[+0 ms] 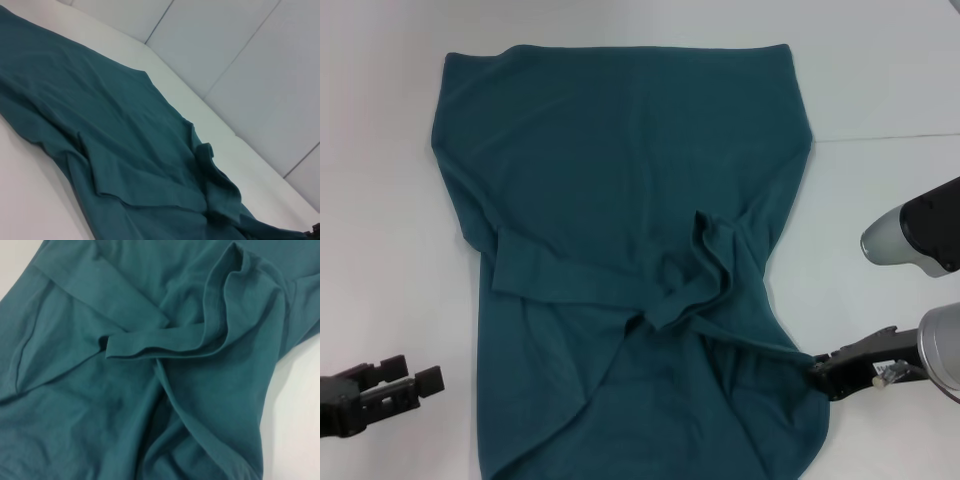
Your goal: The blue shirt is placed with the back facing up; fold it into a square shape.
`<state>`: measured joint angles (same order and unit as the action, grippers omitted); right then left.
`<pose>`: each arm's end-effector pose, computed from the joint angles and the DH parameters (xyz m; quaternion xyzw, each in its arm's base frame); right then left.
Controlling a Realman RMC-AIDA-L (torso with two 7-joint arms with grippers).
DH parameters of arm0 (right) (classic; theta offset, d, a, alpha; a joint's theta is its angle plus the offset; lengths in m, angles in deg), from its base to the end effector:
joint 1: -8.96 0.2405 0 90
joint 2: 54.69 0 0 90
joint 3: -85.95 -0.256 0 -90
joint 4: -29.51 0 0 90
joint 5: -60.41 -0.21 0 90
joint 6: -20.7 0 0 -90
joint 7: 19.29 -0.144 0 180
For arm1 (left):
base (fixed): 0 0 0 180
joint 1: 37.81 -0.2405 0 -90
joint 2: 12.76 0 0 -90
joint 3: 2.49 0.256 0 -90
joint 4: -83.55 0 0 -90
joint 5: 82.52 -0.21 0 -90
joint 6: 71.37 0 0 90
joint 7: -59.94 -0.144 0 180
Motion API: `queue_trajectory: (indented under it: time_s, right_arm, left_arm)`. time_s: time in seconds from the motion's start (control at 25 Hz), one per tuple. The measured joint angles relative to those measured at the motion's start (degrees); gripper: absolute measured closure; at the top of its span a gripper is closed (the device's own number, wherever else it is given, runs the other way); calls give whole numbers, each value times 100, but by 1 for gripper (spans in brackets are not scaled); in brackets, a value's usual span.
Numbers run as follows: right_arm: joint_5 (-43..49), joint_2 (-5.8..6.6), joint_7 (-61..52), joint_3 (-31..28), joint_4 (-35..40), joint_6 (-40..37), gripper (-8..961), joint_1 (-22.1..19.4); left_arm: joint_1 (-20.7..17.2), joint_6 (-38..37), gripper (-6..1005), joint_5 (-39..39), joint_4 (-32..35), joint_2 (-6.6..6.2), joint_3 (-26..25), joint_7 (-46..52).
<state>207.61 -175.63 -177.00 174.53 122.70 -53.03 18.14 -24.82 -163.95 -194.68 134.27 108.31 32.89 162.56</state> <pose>0.2272 0.2983 -0.0024 -0.8583 0.4312 -0.0720 0.2687 -0.3275 0.2602 0.0402 -0.8293 -0.4529 -0.2752 0.1774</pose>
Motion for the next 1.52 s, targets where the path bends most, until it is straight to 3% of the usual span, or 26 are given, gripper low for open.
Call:
queue_trajectory:
  time_s: [0.08, 0.2, 1.0, 1.52]
  right_arm:
    - [21, 0, 15, -2, -15, 9, 748, -3]
    - [114, 0, 61, -6, -54, 69, 885, -4]
    - [216, 8, 213, -249, 22, 161, 911, -86]
    - [191, -45, 316, -499, 354, -229, 911, -600]
  left_arm:
    - [-19, -38, 123, -15, 3, -6, -3, 26]
    - [-53, -48, 123, -97, 9, -6, -5, 50]
    - [-285, -67, 124, -437, 9, 64, -156, 65]
    - [-103, -56, 123, -439, 9, 42, -162, 143]
